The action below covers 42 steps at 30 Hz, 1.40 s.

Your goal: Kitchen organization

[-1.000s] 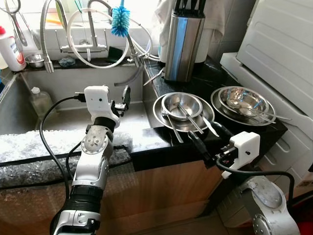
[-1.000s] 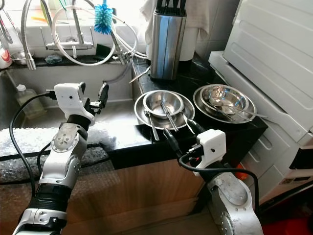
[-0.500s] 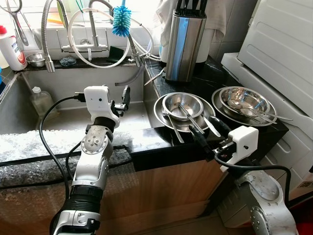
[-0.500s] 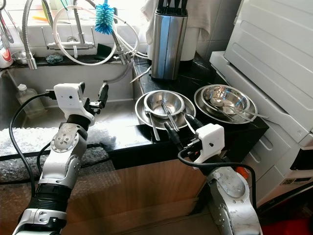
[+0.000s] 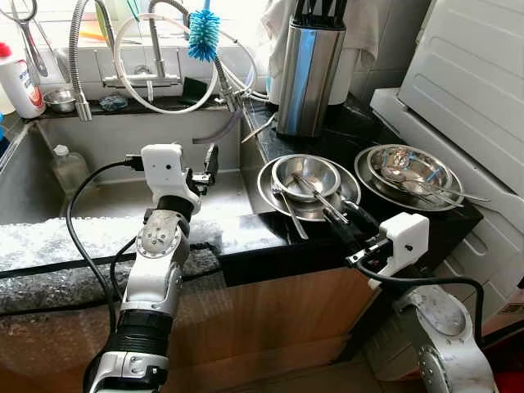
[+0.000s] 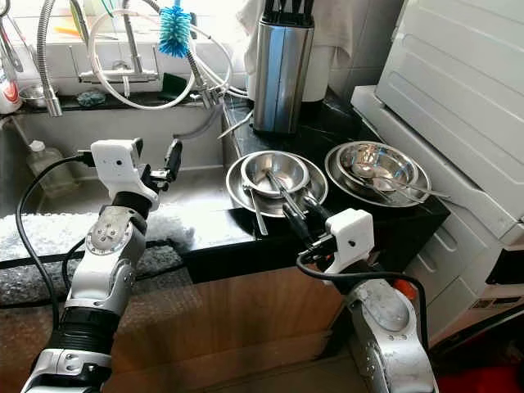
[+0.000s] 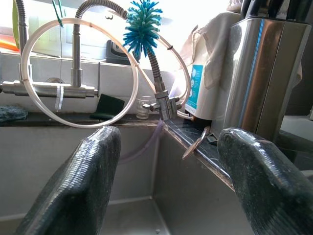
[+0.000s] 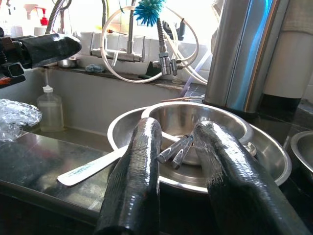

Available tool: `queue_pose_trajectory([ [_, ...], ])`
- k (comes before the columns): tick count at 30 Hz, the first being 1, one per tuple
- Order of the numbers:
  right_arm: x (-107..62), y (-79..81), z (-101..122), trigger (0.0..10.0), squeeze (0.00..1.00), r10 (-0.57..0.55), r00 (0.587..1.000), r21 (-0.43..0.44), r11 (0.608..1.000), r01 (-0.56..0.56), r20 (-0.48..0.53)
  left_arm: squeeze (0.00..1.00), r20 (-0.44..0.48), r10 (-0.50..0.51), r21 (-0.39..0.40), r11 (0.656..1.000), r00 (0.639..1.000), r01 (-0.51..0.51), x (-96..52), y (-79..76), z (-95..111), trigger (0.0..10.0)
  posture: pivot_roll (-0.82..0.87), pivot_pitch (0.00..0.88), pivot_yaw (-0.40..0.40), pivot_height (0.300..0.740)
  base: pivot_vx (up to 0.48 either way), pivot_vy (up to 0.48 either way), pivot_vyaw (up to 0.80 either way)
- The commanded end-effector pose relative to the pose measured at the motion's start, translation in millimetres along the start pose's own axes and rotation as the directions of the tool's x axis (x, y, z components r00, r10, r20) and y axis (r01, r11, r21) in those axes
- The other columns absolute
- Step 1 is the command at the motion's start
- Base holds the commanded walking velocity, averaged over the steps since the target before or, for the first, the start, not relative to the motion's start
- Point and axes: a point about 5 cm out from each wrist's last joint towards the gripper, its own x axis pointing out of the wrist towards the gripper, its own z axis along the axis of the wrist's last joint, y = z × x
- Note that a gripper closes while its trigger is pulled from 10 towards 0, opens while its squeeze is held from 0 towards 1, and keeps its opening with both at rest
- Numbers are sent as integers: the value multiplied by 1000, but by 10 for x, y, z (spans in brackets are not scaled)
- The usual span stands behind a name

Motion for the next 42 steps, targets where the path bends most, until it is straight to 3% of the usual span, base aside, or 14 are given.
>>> queue_pose_trajectory([
  [1, 10, -14, 3, 0, 0, 7, 1000, -17, 1000, -7, -4, 0, -2, -7, 3, 1000, 1000, 7, 5, -18, 4, 10000, -113, 10, -66, 740, 0, 0, 0],
  [17, 38, -31, 25, 0, 0, -3, 1000, -33, 999, 3, 5, 0, 3, -12, 1, 1000, 1000, 12, 21, -25, 22, 10000, -109, 7, -67, 740, 0, 0, 0],
  [27, 144, -136, 278, 0, 0, -96, 991, -123, 986, 108, 94, 0, 20, -21, -24, 999, 1000, 21, 50, -53, 60, 10000, -109, 4, -66, 740, 0, 0, 0],
  [28, 167, -164, 365, 941, 0, -126, 983, -113, 984, 141, 130, 0, 21, -23, -29, 999, 1000, 23, 51, -56, 63, 10000, -109, 4, -66, 740, 0, 0, 0],
  [29, 175, -170, 392, 3216, 0, -134, 981, -108, 983, 150, 141, 0, 21, -23, -29, 999, 1000, 24, 52, -56, 64, 10000, -112, 3, -65, 740, 0, 0, 0],
  [30, 192, -164, 444, 10000, 0, -135, 978, -106, 983, 153, 156, 0, 21, -24, -30, 999, 999, 25, 52, -57, 64, 10000, -112, 2, -66, 740, 0, 0, 0],
  [36, 268, -74, 657, 10000, 0, -101, 969, -75, 990, 121, 225, 0, 39, -24, -25, 999, 999, 25, 56, -57, 96, 10000, -112, 1, -68, 740, 0, 0, 0],
  [40, 345, -16, 756, 10000, 0, -107, 963, 71, 993, 92, 248, 0, 67, -33, 29, 999, 997, 31, 69, -65, 145, 10000, -116, 0, -70, 740, 0, 0, 0],
  [42, 371, -23, 773, 10000, 0, -132, 958, 150, 984, 95, 256, 0, 79, -68, 103, 993, 995, 60, 70, -106, 164, 10000, -113, 0, -72, 740, 0, 0, 0],
])
